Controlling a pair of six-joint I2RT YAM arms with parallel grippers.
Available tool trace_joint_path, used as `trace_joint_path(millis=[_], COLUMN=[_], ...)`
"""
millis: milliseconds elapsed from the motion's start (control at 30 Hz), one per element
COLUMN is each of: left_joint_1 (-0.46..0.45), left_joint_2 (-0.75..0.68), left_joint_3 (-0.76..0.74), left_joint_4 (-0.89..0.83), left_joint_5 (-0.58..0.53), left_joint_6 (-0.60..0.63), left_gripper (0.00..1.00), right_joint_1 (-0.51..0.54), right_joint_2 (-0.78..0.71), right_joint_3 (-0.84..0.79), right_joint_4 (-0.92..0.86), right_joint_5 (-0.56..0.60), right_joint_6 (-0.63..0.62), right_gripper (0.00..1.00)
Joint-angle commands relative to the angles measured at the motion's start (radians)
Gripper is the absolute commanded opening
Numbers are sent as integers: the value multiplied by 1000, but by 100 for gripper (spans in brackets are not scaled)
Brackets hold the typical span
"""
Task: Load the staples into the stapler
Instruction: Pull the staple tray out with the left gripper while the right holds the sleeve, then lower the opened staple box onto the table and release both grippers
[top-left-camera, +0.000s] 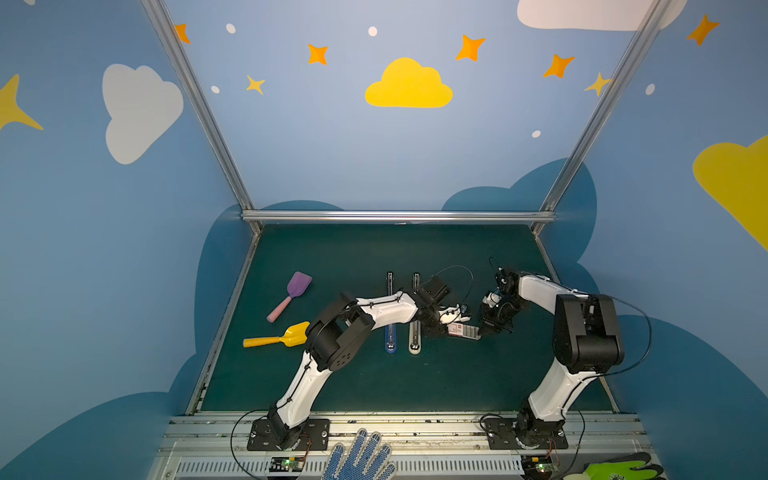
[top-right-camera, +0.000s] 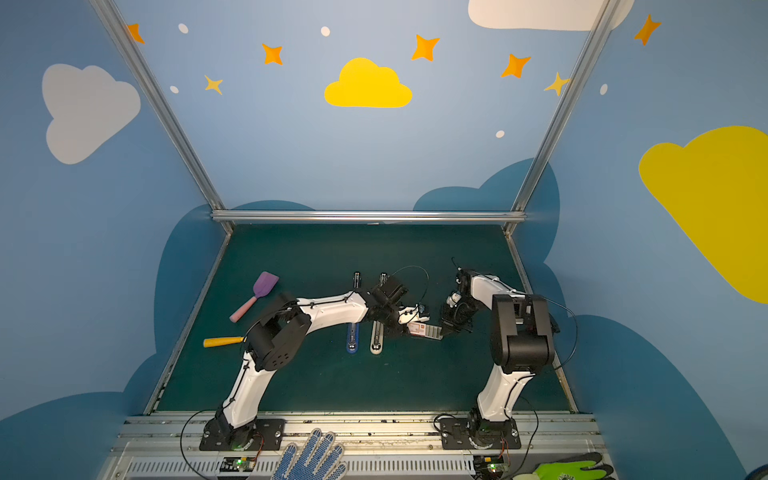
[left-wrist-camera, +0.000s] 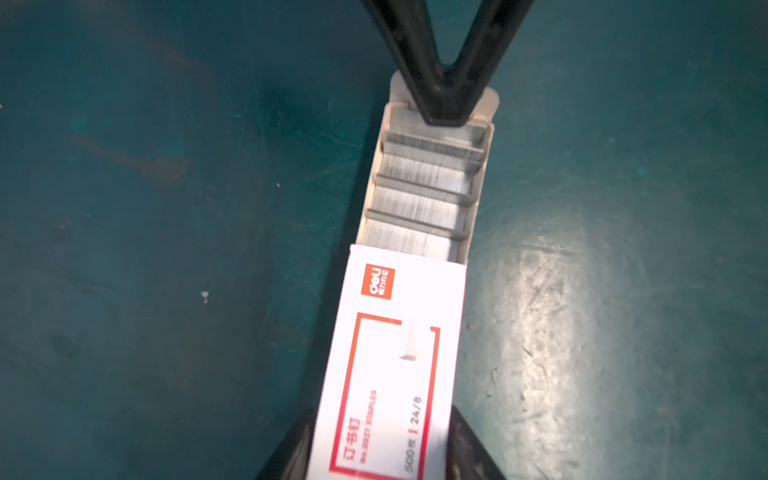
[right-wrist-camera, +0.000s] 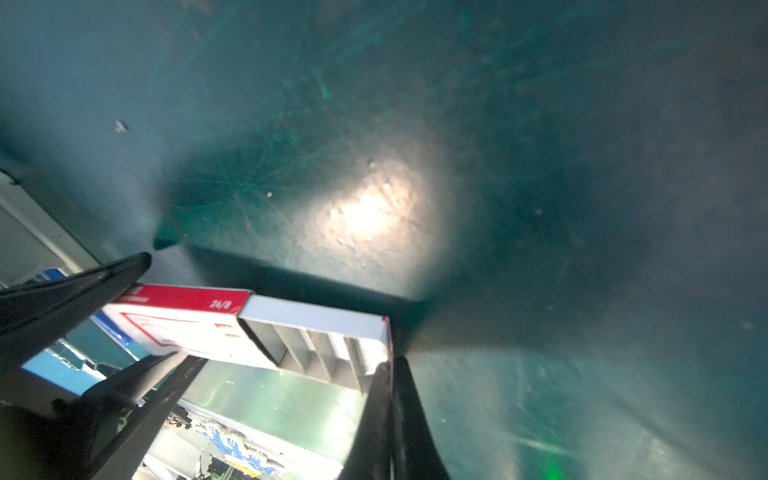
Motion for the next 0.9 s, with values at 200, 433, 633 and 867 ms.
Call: trace_joint_path(millis=[200,433,633,867], left_joint_1=[-13,-14,-12,-3], left_joint_2=[-13,-59,-143,-357], left_joint_3=[-1,15,-12,-133], left_joint_4=[-62,-58,-11,82], left_joint_5=[-13,-41,-99,-253], left_joint_6=[6,-54,-188,-476], left_gripper=[71,71,72,72], right_joint_1=[-9,-25,-36,-12], right_joint_2=[-57,-80,-130,-325], right_joint_3=[-15,-27,-47,-79], right_joint_4=[-11,-8,-4,41], right_joint_5=[7,29,50,29], right_joint_6=[14,29,49,48], right_gripper=[1,21,24,24])
